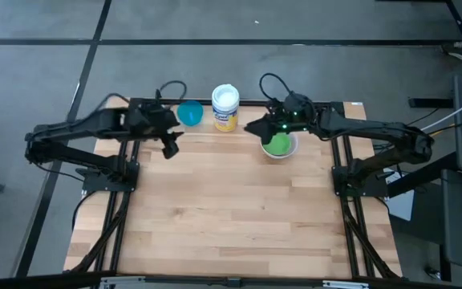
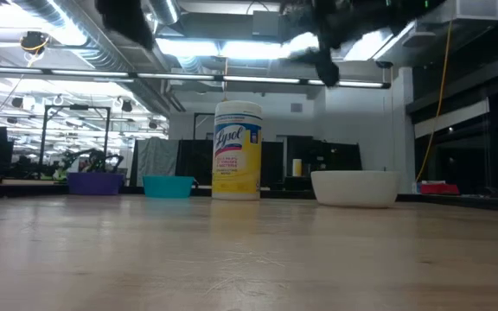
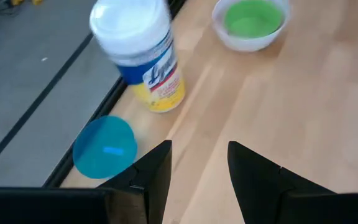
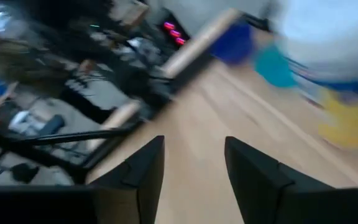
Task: Nest bowls inside each other
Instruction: Stack the blue bowl on the green bowl
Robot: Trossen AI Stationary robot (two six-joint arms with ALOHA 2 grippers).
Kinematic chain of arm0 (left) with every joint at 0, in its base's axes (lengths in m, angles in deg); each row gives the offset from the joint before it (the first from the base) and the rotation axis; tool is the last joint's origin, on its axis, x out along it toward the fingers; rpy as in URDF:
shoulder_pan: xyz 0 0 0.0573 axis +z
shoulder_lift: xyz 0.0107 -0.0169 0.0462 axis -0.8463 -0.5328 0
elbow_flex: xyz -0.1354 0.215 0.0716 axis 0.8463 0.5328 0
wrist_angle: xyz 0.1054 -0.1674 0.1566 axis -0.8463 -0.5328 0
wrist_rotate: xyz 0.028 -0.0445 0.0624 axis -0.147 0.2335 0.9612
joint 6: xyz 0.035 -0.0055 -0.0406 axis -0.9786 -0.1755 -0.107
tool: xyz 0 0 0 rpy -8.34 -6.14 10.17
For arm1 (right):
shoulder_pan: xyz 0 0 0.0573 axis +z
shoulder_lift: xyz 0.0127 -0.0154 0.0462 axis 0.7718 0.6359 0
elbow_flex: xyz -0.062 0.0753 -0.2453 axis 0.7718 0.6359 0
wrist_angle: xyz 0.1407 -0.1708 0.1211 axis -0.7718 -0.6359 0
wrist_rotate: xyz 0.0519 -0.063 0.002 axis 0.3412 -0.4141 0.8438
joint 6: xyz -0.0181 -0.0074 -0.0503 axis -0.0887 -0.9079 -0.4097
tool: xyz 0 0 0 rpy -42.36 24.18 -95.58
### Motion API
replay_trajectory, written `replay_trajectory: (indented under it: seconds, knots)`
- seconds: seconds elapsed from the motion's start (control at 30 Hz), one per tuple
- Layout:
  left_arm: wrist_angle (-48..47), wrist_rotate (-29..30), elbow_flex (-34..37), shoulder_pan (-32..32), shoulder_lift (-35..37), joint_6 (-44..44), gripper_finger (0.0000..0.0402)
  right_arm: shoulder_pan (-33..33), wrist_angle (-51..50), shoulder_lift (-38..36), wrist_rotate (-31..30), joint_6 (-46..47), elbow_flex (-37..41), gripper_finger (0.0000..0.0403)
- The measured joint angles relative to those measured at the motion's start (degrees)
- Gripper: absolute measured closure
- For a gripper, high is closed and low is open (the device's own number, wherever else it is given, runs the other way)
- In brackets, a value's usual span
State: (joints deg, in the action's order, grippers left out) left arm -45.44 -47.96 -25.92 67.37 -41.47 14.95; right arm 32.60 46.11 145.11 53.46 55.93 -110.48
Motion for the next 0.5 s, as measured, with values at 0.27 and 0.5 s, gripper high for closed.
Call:
replay_trajectory:
  seconds: [0.27,0.5]
  knots:
    - [1.29,0.87,13.58,7.17,-0.14,-2.51,0.0249,7.4,-0.63,-0.07,-0.82,-3.93,-13.29,0.0245]
    - [-1.48,0.55,18.2,18.69,0.39,-6.15,0.0249,10.22,-11.77,-0.09,-4.0,-9.32,-23.17,0.0234]
